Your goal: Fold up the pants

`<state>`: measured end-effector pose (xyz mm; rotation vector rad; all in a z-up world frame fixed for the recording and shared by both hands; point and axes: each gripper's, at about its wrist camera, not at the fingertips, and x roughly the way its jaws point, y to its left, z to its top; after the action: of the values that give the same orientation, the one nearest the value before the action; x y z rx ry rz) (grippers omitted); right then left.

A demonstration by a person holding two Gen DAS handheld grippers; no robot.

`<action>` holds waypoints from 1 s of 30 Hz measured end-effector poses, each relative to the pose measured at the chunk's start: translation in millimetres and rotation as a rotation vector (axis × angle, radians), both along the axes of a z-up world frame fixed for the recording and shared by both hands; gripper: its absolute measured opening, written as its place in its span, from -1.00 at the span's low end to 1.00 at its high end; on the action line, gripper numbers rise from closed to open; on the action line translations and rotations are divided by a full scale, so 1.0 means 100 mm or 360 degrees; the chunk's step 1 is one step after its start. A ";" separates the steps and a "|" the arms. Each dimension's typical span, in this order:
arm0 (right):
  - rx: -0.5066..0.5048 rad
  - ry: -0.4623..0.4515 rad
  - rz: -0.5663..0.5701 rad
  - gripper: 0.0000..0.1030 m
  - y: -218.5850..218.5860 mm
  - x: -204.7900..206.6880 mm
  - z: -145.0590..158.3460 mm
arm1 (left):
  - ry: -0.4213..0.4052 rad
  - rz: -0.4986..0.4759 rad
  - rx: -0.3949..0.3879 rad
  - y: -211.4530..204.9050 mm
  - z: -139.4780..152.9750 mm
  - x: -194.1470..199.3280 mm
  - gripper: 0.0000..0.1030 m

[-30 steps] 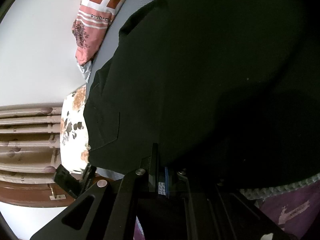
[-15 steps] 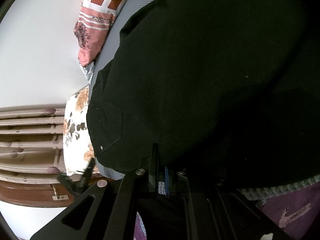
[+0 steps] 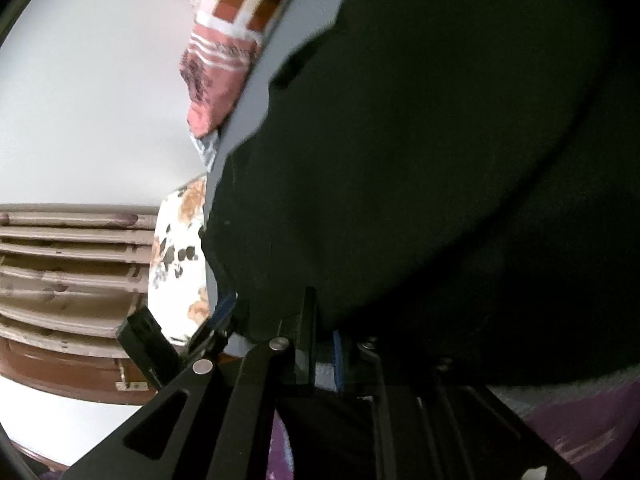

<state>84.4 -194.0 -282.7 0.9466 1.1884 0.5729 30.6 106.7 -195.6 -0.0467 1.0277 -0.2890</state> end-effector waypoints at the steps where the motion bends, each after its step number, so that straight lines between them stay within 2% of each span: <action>1: 0.0024 -0.0027 -0.0022 -0.80 -0.07 0.03 0.01 | 0.0000 -0.0005 0.0002 0.01 0.00 0.00 0.24; 4: 0.0063 -0.0090 -0.0148 -0.69 -0.39 0.15 0.03 | 0.0000 -0.0004 0.0004 0.00 -0.01 0.00 0.24; 8: 0.0138 -0.0125 -0.0448 -0.58 -1.10 0.29 -0.04 | -0.0001 -0.0008 0.0020 -0.02 -0.03 -0.01 0.24; 15: 0.0388 -0.0179 -0.0957 -0.58 -2.41 0.62 -0.20 | 0.0011 0.0008 0.0027 -0.05 -0.03 0.01 0.24; 18: 0.0410 -0.0220 -0.1092 -0.58 -2.73 0.65 -0.15 | 0.0011 0.0014 0.0033 -0.06 -0.03 0.02 0.24; 22: 0.0293 -0.0244 -0.1181 -0.63 -2.97 0.57 -0.08 | 0.0011 0.0018 0.0037 -0.05 -0.03 0.02 0.24; 24: 0.0182 -0.0239 -0.1218 -0.86 -3.04 0.48 -0.03 | 0.0008 0.0015 0.0044 -0.06 -0.03 0.01 0.24; 30: 0.0032 -0.0224 -0.1179 -0.89 -3.15 0.37 0.08 | 0.0006 0.0014 0.0045 -0.06 -0.03 0.02 0.24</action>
<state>121.0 -509.4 -274.3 1.2483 0.6322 0.0508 32.3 100.4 -198.6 -0.0266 1.0349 -0.2664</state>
